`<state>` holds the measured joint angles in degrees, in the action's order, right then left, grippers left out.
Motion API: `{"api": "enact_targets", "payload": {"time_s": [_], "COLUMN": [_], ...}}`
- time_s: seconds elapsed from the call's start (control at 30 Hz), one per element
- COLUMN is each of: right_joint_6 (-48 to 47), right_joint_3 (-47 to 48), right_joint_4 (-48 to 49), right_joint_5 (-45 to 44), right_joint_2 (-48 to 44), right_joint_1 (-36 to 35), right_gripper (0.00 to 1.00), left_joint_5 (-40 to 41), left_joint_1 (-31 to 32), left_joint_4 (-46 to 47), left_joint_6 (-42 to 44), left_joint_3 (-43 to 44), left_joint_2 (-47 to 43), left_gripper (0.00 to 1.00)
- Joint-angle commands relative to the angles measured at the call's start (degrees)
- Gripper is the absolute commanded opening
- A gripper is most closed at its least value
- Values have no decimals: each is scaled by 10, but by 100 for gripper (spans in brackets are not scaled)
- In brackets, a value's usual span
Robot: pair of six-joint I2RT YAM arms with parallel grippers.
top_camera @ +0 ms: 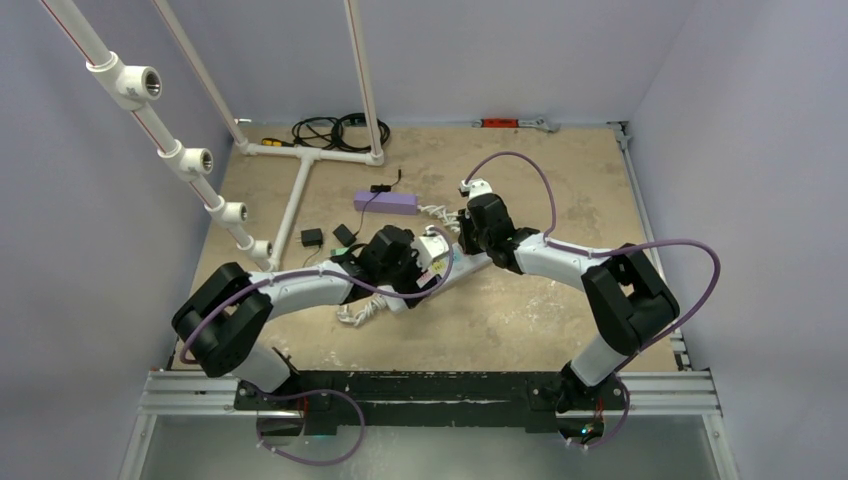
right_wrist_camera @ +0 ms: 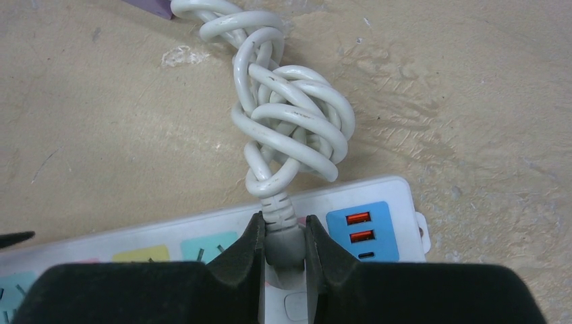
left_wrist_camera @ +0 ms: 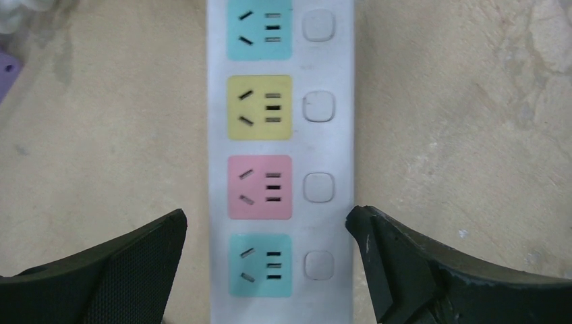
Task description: Pull the plug off the socket
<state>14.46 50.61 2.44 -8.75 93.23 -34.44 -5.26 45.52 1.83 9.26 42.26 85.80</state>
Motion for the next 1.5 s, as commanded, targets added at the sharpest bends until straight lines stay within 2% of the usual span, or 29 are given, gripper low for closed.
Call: {"api": "enact_targets", "payload": {"time_s": [0.0, 0.17, 0.33, 0.43, 0.57, 0.7, 0.8, 0.97, 1.2, 1.47], "right_joint_6": [13, 13, 13, 13, 14, 18, 19, 16, 16, 34], "right_joint_3": [1, 3, 3, 4, 4, 2, 1, -6, 2, 3], "right_joint_4": [10, 10, 11, 12, 12, 10, 6, 14, 9, 11], "right_joint_5": [47, 45, 44, 43, 39, 23, -19, -26, -33, 71], "right_joint_2": [-14, -8, -4, -1, 0, -4, -11, -17, -1, 8], "right_joint_1": [0, 2, 2, 2, 2, 2, 1, -6, -25, 11], "right_gripper": [0, 0, 0, 0, 0, 0, 0, 0, 0, 0], "left_joint_5": [-46, -51, 3, -13, -22, -17, -25, -34, -38, -20], "left_joint_1": [1, 1, 1, 1, 1, 1, 0, 0, 1, 1], "left_joint_4": [4, -17, -44, -37, -48, -56, -64, -82, -89, -111], "left_joint_6": [4, -5, -17, -20, -23, -25, -27, -27, -27, -20], "left_joint_3": [19, 41, 52, 45, 57, 61, 70, 91, 96, 107], "left_joint_2": [31, 60, 69, 70, 92, 104, 119, 146, 143, 151], "left_gripper": [94, 94, 93, 91, 76, 55, 42, 23, 14, 0]}}
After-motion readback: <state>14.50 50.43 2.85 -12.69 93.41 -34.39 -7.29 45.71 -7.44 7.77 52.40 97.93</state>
